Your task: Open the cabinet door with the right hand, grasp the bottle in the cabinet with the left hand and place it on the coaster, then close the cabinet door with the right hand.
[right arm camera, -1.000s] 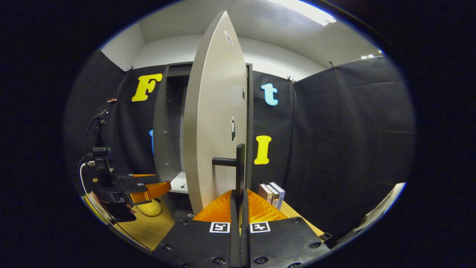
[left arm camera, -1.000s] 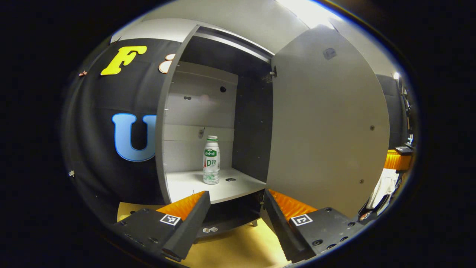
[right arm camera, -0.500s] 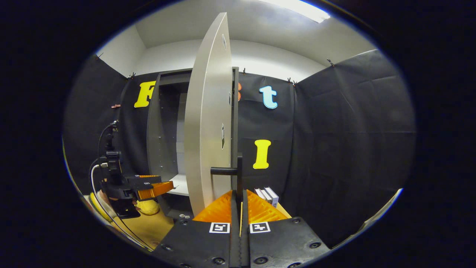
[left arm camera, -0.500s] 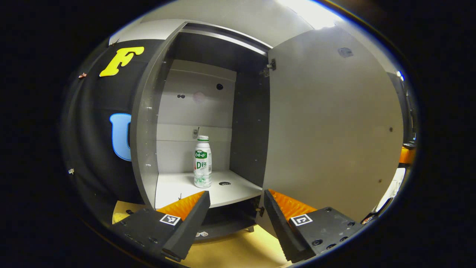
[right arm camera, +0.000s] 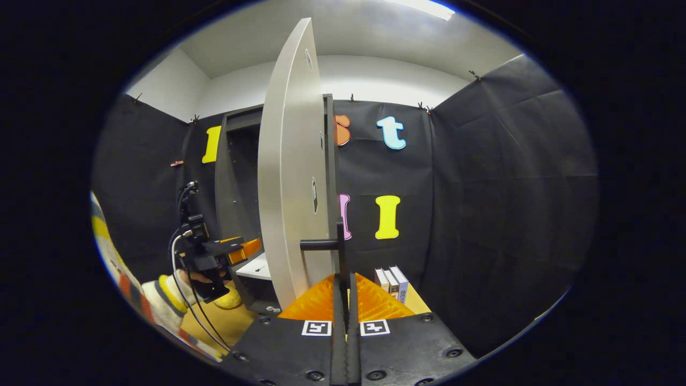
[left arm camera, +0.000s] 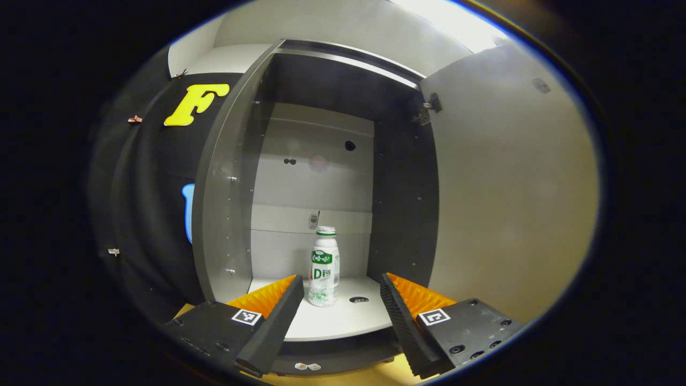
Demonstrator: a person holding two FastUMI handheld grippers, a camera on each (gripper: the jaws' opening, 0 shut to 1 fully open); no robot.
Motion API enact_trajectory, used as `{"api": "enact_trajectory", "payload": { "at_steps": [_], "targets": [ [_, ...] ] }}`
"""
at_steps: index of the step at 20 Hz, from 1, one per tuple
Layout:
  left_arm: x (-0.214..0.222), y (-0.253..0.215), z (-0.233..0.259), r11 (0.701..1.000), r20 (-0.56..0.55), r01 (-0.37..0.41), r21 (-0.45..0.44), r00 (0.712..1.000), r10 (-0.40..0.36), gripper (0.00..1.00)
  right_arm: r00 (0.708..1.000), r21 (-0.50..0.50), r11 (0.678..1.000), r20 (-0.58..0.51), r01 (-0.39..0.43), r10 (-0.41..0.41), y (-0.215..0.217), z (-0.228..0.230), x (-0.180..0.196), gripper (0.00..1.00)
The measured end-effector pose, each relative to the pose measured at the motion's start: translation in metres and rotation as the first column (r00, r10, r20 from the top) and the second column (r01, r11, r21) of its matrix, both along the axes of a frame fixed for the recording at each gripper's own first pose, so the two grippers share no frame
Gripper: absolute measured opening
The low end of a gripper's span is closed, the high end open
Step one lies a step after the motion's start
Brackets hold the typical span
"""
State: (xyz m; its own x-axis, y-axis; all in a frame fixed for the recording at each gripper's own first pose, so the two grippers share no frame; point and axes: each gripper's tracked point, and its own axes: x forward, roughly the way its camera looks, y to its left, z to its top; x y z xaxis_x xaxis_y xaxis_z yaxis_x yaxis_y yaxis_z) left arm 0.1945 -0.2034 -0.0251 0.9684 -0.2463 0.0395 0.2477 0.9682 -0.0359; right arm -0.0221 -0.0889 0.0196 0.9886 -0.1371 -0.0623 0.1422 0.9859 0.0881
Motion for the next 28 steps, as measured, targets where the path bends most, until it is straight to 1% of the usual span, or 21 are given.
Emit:
{"api": "enact_trajectory", "payload": {
  "at_steps": [3,4,5,6,7,9,10,11,12,14,15,16,17,18,20,21,23,25,26,27,28],
  "targets": [
    [0.036,-0.004,-0.008,0.998,-0.008,-0.028,0.061,1.000,0.029,0.87,0.999,-0.036,0.999,-0.039,-0.002,0.001,-0.004,-0.008,-0.012,0.05],
    [0.050,-0.008,-0.011,0.997,-0.006,-0.024,0.076,1.000,0.025,0.87,0.999,-0.039,0.999,-0.050,0.004,-0.006,-0.003,-0.009,-0.017,0.05],
    [0.062,-0.011,-0.013,0.996,-0.007,-0.023,0.087,1.000,0.023,0.93,0.998,-0.039,0.999,-0.055,0.010,-0.012,-0.003,-0.008,-0.020,0.05],
    [0.075,-0.014,-0.019,0.996,-0.017,-0.023,0.090,1.000,0.024,0.93,0.998,-0.040,0.999,-0.054,0.027,-0.029,-0.005,-0.008,-0.021,0.05],
    [0.086,-0.015,-0.025,0.996,-0.037,-0.033,0.084,0.999,0.036,0.90,0.997,-0.043,0.997,-0.054,0.057,-0.059,-0.011,-0.006,-0.023,0.05],
    [0.109,-0.018,-0.036,0.998,-0.083,-0.044,0.039,0.995,0.048,0.94,0.989,-0.036,0.990,-0.053,0.136,-0.138,-0.022,-0.008,-0.029,0.05],
    [0.118,-0.018,-0.039,0.999,-0.093,-0.048,0.017,0.994,0.049,0.94,0.984,-0.028,0.985,-0.049,0.173,-0.174,-0.026,-0.006,-0.030,0.09],
    [0.127,-0.016,-0.041,0.998,-0.102,-0.056,0.009,0.993,0.056,0.94,0.977,-0.028,0.978,-0.039,0.208,-0.209,-0.030,-0.005,-0.033,0.05],
    [0.136,-0.013,-0.043,0.998,-0.107,-0.068,0.014,0.992,0.069,0.94,0.969,-0.033,0.970,-0.032,0.242,-0.243,-0.036,-0.004,-0.035,0.08],
    [0.151,-0.012,-0.045,0.996,-0.103,-0.075,0.039,0.992,0.078,0.94,0.953,-0.038,0.953,-0.033,0.299,-0.301,-0.047,-0.003,-0.039,0.05],
    [0.158,-0.014,-0.044,0.997,-0.096,-0.070,0.044,0.993,0.074,0.92,0.946,-0.037,0.946,-0.030,0.322,-0.324,-0.051,-0.002,-0.041,0.05],
    [0.163,-0.015,-0.045,0.996,-0.093,-0.068,0.048,0.993,0.073,0.94,0.939,-0.034,0.939,-0.026,0.343,-0.344,-0.054,-0.001,-0.043,0.05],
    [0.167,-0.017,-0.046,0.996,-0.095,-0.066,0.053,0.993,0.071,0.94,0.933,-0.031,0.933,-0.021,0.358,-0.359,-0.056,0.000,-0.043,0.08],
    [0.173,-0.020,-0.048,0.997,-0.099,-0.060,0.055,0.993,0.065,0.94,0.930,-0.030,0.930,-0.014,0.367,-0.368,-0.057,0.001,-0.043,0.05],
    [0.182,-0.023,-0.056,0.997,-0.129,-0.061,0.051,0.989,0.068,0.94,0.925,-0.034,0.924,-0.005,0.380,-0.381,-0.062,0.003,-0.041,0.05],
    [0.188,-0.021,-0.057,0.997,-0.132,-0.068,0.047,0.988,0.073,0.92,0.924,-0.032,0.924,-0.004,0.382,-0.383,-0.062,0.004,-0.041,0.08],
    [0.201,-0.016,-0.057,0.995,-0.135,-0.089,0.040,0.986,0.093,0.94,0.922,-0.024,0.922,-0.011,0.386,-0.386,-0.062,0.002,-0.041,0.05],
    [0.206,-0.018,-0.052,0.997,-0.128,-0.074,0.028,0.989,0.077,0.94,0.915,-0.033,0.915,-0.023,0.402,-0.403,-0.065,0.000,-0.045,0.05],
    [0.202,-0.020,-0.051,0.997,-0.135,-0.070,0.019,0.988,0.072,0.90,0.914,-0.033,0.914,-0.029,0.405,-0.406,-0.065,0.000,-0.047,0.05],
    [0.198,-0.024,-0.049,0.999,-0.147,-0.045,0.012,0.988,0.046,0.76,0.915,-0.031,0.915,-0.028,0.402,-0.403,-0.062,0.001,-0.049,0.05],
    [0.192,-0.022,-0.046,1.000,-0.150,-0.028,0.009,0.988,0.029,0.75,0.918,-0.029,0.918,-0.025,0.395,-0.395,-0.059,0.003,-0.047,0.05]
  ]
}}
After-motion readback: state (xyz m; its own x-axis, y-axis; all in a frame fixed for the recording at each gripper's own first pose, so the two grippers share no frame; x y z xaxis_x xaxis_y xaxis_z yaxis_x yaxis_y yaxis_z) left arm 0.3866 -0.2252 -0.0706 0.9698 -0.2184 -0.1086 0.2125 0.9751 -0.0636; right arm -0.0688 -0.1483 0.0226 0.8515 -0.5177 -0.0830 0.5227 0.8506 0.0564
